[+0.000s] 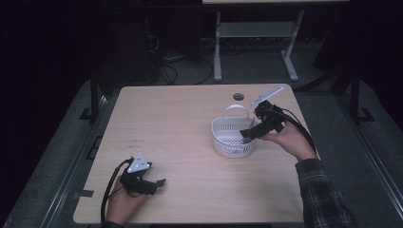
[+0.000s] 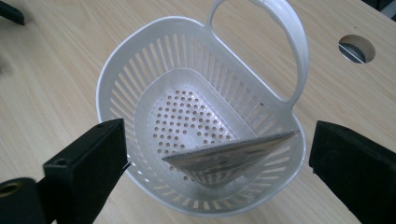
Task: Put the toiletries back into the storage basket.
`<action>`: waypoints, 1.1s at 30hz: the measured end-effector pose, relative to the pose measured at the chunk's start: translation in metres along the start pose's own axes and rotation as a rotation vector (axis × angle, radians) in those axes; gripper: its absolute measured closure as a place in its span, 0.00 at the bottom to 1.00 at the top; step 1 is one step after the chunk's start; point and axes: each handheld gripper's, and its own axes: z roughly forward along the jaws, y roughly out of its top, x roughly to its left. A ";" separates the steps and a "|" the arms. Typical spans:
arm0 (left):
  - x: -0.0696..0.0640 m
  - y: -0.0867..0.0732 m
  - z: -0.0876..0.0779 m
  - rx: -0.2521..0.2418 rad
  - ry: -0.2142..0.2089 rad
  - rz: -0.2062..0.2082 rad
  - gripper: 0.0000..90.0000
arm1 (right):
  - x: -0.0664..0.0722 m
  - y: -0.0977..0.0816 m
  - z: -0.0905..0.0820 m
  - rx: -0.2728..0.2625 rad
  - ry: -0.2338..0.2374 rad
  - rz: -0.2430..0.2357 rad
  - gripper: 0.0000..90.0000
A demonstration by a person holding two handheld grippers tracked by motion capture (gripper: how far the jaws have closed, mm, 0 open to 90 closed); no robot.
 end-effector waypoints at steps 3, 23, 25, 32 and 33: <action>0.000 0.000 0.000 -0.001 -0.002 -0.005 0.15 | 0.000 -0.004 -0.003 -0.011 -0.004 0.011 0.03; 0.000 0.000 0.000 -0.001 0.004 -0.007 0.15 | -0.010 -0.053 -0.014 -0.084 -0.010 0.090 0.01; 0.000 0.000 0.000 -0.002 0.004 -0.010 0.15 | -0.009 -0.058 -0.016 -0.089 -0.010 0.097 0.01; 0.000 0.000 0.001 -0.002 0.006 -0.010 0.15 | -0.006 -0.078 -0.022 -0.102 -0.026 0.114 0.01; 0.000 0.000 0.001 -0.002 0.006 -0.010 0.15 | -0.005 -0.083 -0.022 -0.103 -0.029 0.119 0.01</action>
